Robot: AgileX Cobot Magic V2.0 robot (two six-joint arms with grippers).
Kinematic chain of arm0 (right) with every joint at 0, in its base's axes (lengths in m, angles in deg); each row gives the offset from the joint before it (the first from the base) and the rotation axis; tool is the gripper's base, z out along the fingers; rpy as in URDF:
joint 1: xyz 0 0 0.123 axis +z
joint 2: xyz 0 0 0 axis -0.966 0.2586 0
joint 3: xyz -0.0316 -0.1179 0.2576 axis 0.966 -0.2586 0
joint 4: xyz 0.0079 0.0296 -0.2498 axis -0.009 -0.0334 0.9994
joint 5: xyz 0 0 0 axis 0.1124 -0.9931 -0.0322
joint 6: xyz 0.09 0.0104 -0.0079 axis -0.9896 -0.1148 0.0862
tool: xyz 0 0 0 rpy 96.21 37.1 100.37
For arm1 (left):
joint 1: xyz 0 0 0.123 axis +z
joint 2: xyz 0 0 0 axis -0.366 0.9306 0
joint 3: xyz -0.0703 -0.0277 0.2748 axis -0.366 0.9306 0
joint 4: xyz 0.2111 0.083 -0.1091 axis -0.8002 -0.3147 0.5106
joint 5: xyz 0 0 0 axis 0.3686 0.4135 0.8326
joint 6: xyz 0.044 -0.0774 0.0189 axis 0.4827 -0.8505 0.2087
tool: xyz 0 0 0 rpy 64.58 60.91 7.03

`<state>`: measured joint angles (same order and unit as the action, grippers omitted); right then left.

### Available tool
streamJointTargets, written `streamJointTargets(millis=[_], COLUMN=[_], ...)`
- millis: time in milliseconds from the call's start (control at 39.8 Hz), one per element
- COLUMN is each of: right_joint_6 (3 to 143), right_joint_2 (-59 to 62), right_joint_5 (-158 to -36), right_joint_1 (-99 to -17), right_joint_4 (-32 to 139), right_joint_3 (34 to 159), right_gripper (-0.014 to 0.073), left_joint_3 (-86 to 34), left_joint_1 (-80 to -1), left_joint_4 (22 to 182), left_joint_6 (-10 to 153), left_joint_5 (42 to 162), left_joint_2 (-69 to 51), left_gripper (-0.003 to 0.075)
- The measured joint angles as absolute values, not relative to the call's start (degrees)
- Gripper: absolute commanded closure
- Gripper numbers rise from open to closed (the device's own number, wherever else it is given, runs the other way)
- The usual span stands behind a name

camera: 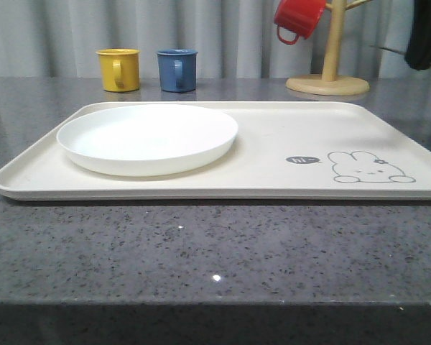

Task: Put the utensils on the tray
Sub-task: 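Grasp the fork with the right gripper and lift it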

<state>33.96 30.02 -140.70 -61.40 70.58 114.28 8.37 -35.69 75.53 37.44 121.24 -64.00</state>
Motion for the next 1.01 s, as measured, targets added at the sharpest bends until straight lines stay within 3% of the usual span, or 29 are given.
streamJointTargets(millis=[327,729,1006], right_joint_6=[22.8,19.0,19.0], right_joint_2=[38.9,46.8,46.8], right_joint_5=[-141.0,-139.7,-139.4], right_joint_1=[-48.0,-46.0,-46.0], right_joint_4=[72.2,71.7,71.2], right_joint_3=[120.6,121.6,121.7], right_gripper=[0.0606,0.0601,0.0446], left_joint_3=[8.4,8.4,8.4], left_joint_1=[-35.7,-35.7,-35.7], left_joint_4=[75.5,75.5,75.5], left_joint_6=[37.4,37.4,37.4], left_joint_5=[121.2,121.2,121.2], left_joint_2=[-64.0,-64.0,-64.0], left_gripper=[0.0738,0.0738,0.0738])
